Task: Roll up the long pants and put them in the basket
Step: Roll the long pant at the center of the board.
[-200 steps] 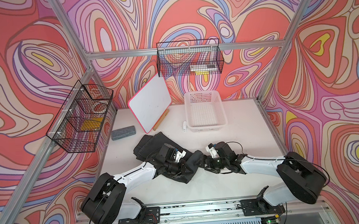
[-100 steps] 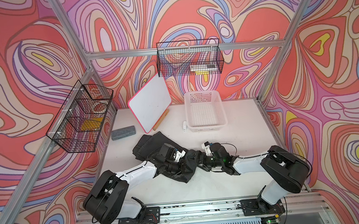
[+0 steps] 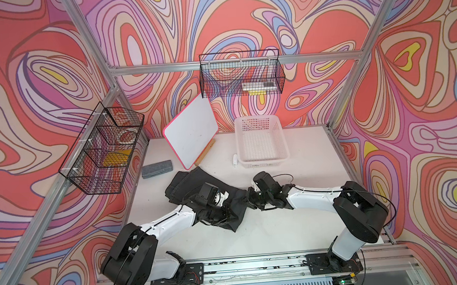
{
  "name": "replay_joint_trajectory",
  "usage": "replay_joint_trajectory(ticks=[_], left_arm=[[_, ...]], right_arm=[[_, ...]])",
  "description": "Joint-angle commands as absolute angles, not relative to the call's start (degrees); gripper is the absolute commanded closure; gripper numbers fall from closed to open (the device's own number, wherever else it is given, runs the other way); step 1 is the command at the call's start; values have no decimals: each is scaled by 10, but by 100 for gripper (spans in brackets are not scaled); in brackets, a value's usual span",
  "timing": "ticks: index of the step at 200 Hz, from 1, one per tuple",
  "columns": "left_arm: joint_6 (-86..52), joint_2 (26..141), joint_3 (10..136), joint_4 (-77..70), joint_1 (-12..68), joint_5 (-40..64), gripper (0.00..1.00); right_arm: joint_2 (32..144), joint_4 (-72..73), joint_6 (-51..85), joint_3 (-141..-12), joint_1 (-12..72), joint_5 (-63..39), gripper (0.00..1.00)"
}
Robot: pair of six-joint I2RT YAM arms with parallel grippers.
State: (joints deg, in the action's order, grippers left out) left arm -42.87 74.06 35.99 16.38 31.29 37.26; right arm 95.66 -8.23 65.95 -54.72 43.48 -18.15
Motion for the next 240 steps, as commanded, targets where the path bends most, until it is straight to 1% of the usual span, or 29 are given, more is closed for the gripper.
replay_joint_trajectory(ticks=[1,6,23,36,43,55,72,80,82,85,88,91,94,95,97,99,116,132,163,178,193,209,240], left_arm=[[-358,698,399,366,310,243,67],[-345,689,409,385,310,220,65],[-306,652,428,412,311,158,64],[-288,626,434,415,317,118,56],[-275,614,439,413,331,94,57],[-253,596,448,402,393,18,56],[-218,582,445,353,520,-117,49],[-207,585,437,327,566,-170,45],[-205,586,435,322,575,-178,44],[-204,587,432,314,588,-196,36],[-202,589,428,305,598,-212,34],[-200,591,423,297,610,-224,27],[-197,592,418,286,621,-242,12],[-195,592,416,282,623,-247,9],[-191,592,410,274,628,-255,6],[-185,592,406,266,636,-261,5],[-138,597,384,196,699,-346,1],[-84,612,373,134,725,-363,1],[-28,681,366,46,739,-362,1],[-7,724,367,5,748,-380,1],[33,763,371,-36,763,-421,1],[44,791,379,-43,765,-412,1],[0,850,381,-24,756,-434,1]], right_arm=[[979,-340,607,-618,417,-88,100],[985,-353,603,-626,416,-89,100],[1006,-395,583,-653,409,-92,100],[1024,-417,571,-670,399,-95,100],[1035,-423,564,-679,394,-102,100],[1053,-435,557,-694,383,-120,100],[1072,-452,548,-722,378,-133,100],[1082,-464,541,-740,378,-134,100],[1084,-467,538,-745,377,-135,100],[1087,-472,537,-751,377,-136,100],[1090,-477,535,-756,376,-138,100],[1093,-479,534,-761,375,-140,100],[1094,-481,533,-764,375,-141,100],[1095,-481,532,-765,374,-142,100],[1096,-481,531,-766,374,-143,100],[1096,-482,530,-768,374,-144,100],[1101,-490,523,-778,371,-152,100],[1102,-494,518,-780,367,-158,100],[1098,-489,516,-778,360,-178,100],[1098,-481,520,-776,356,-196,100],[1097,-480,520,-778,355,-201,100],[1098,-481,518,-784,353,-209,100],[1092,-481,510,-787,352,-226,100]])
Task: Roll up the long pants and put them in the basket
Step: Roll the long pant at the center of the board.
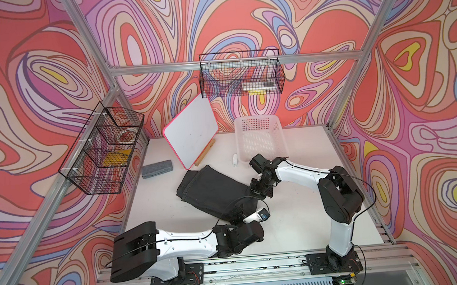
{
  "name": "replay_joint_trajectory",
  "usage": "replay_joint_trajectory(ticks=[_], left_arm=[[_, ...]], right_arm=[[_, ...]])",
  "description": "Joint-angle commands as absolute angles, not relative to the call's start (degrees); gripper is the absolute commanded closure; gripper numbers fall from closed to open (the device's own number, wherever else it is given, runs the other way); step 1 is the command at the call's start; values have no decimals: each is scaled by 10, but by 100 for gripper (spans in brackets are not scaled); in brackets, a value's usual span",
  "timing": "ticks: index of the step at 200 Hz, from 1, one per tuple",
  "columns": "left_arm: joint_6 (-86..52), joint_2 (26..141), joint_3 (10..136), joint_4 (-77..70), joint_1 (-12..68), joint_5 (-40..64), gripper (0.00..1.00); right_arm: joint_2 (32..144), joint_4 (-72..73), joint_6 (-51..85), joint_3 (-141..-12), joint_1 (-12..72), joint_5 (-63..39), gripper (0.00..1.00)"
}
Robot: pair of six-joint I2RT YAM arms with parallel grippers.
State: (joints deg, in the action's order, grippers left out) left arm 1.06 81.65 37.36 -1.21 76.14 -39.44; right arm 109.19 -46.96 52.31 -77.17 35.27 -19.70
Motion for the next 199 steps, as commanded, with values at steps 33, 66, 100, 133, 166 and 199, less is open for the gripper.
replay_joint_trajectory(ticks=[33,66,100,133,166,199], left_arm=[[1,880,369,-43,715,-419,10],[-17,857,366,-49,666,-337,57],[-107,805,349,-3,626,-230,100],[-291,697,248,-49,530,-11,100],[-421,637,186,-90,459,104,100],[-522,666,172,-155,414,201,100]], right_arm=[[1086,-480,485,-777,352,-281,100],[1082,-491,461,-778,351,-316,100],[1058,-481,443,-771,339,-328,81],[988,-433,402,-774,315,-320,27],[919,-375,377,-729,288,-351,2],[867,-245,429,-586,292,-397,2]])
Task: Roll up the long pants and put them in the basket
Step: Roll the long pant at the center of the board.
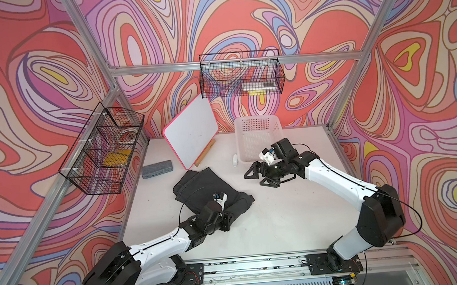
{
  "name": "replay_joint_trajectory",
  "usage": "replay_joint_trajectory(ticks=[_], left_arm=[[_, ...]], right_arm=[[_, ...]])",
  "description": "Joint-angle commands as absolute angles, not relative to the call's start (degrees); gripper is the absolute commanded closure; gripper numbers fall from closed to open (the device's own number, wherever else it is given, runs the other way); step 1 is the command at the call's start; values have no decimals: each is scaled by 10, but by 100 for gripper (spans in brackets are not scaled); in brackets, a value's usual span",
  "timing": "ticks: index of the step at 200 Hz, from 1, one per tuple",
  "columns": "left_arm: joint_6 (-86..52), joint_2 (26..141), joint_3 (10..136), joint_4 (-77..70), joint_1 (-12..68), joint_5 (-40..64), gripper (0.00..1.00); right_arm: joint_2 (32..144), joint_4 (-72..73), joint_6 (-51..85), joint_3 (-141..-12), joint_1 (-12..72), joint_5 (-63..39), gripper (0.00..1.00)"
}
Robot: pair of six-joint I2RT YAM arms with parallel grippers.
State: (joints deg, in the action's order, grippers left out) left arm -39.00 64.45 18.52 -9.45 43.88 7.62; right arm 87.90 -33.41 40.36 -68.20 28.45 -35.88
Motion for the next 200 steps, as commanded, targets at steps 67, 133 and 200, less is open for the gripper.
replay_joint_trajectory(ticks=[67,133,200], left_arm=[[-606,746,204,-264,406,292,100],[-598,769,235,-263,410,289,100],[-367,627,429,259,426,16,50]], right_arm=[[862,-61,484,-452,312,-363,2],[972,-40,505,-511,327,-320,61],[1049,-479,421,-776,365,-119,100]])
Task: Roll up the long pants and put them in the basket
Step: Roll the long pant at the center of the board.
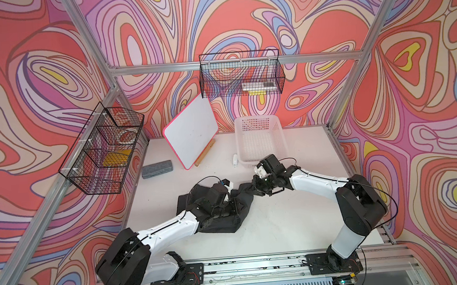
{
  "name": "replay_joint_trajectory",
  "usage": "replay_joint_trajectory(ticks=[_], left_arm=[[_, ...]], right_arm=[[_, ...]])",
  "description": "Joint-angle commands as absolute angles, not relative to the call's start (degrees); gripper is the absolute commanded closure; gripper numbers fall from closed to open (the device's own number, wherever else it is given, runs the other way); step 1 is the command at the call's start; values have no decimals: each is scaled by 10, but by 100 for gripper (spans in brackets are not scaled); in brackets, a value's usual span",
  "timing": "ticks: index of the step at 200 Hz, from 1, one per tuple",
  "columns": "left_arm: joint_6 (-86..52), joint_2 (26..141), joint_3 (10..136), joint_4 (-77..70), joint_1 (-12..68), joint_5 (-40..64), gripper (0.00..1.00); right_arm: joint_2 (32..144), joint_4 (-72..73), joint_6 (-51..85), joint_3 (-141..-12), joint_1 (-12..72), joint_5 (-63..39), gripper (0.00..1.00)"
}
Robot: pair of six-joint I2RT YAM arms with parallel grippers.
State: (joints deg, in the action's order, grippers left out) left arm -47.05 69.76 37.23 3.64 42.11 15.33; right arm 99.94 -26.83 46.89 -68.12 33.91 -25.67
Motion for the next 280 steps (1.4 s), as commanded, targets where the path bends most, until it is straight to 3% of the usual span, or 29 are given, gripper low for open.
replay_joint_trajectory(ticks=[1,15,20,36,57,80,103,112,115,177,214,235,257,271,280], left_arm=[[-365,625,431,265,426,10,50],[-334,587,451,324,434,-60,48],[-324,579,457,340,440,-83,41],[-285,579,471,352,489,-149,40],[-232,638,489,313,613,-270,39],[-190,729,485,234,700,-379,31],[-134,788,464,128,729,-410,28],[-121,802,461,106,730,-416,4],[-120,807,462,102,730,-421,1],[-90,889,467,98,714,-460,1],[-124,882,436,65,654,-323,1],[-154,885,431,83,640,-279,26],[-197,875,419,80,633,-216,58],[-255,865,402,63,624,-172,100],[-298,855,382,46,623,-158,100]], right_arm=[[1051,-485,421,-779,366,-116,100],[1072,-538,426,-811,370,-78,100],[1078,-549,427,-820,371,-69,100],[1106,-601,433,-865,379,-29,100],[1150,-649,424,-934,386,-22,100],[1183,-673,419,-993,389,-32,100],[1202,-687,412,-1025,390,-52,100],[1202,-690,410,-1026,390,-53,100],[1200,-690,410,-1025,390,-54,100],[1168,-668,406,-984,390,-100,100],[1148,-646,398,-974,390,-140,100],[1140,-644,392,-974,390,-162,100],[1138,-636,380,-972,390,-187,100],[1139,-630,375,-969,390,-193,100],[1140,-627,371,-969,390,-190,97]])
